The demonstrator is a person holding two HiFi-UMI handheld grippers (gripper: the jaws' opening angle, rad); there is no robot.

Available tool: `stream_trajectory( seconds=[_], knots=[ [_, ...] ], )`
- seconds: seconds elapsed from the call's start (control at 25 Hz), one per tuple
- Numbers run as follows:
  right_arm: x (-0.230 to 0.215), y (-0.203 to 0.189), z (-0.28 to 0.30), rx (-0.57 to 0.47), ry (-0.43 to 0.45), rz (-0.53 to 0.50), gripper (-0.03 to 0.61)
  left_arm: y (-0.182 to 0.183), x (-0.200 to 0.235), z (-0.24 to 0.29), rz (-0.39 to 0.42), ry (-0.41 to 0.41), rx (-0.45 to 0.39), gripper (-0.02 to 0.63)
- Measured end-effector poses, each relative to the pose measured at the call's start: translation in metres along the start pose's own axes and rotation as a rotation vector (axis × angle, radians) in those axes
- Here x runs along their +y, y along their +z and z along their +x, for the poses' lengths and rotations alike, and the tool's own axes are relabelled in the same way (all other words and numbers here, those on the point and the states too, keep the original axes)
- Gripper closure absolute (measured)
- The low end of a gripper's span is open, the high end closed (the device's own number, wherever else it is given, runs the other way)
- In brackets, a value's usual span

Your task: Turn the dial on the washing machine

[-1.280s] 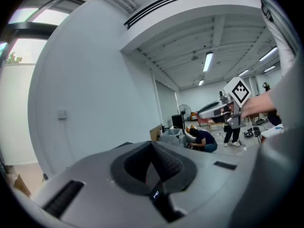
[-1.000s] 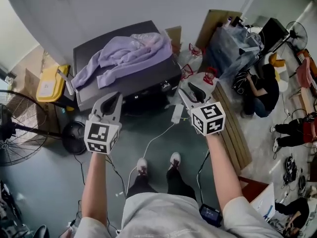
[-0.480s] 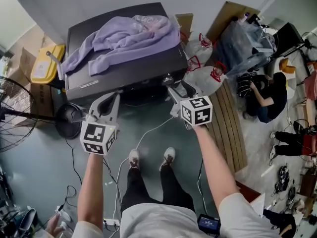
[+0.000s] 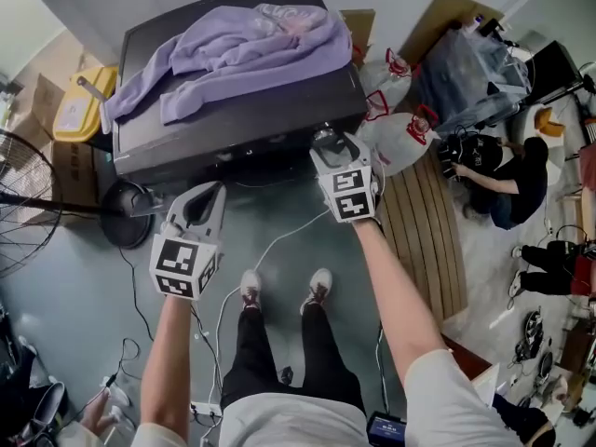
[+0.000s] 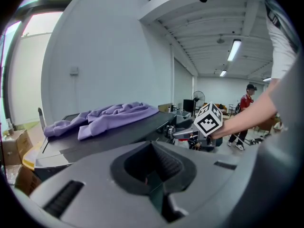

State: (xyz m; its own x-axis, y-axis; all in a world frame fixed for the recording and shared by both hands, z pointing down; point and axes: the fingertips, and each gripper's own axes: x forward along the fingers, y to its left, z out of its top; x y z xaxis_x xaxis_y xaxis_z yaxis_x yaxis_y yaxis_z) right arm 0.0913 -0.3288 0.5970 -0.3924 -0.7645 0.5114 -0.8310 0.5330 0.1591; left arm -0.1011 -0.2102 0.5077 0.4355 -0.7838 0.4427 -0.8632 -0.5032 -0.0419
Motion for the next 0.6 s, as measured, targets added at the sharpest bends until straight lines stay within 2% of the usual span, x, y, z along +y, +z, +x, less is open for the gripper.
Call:
stream_trajectory(
  seconds=[0.28, 0.6],
  knots=[
    [-0.003, -0.009, 0.020, 0.040, -0.057, -0.043, 0.291, -0.015, 0.005, -0.008, -0.020, 0.016, 0.009, 0.601],
    [-0.007, -0.012, 0.020, 0.036, -0.011, 0.125, 0.295, -0.023, 0.003, -0.008, -0.019, 0.021, 0.020, 0.601]
  ],
)
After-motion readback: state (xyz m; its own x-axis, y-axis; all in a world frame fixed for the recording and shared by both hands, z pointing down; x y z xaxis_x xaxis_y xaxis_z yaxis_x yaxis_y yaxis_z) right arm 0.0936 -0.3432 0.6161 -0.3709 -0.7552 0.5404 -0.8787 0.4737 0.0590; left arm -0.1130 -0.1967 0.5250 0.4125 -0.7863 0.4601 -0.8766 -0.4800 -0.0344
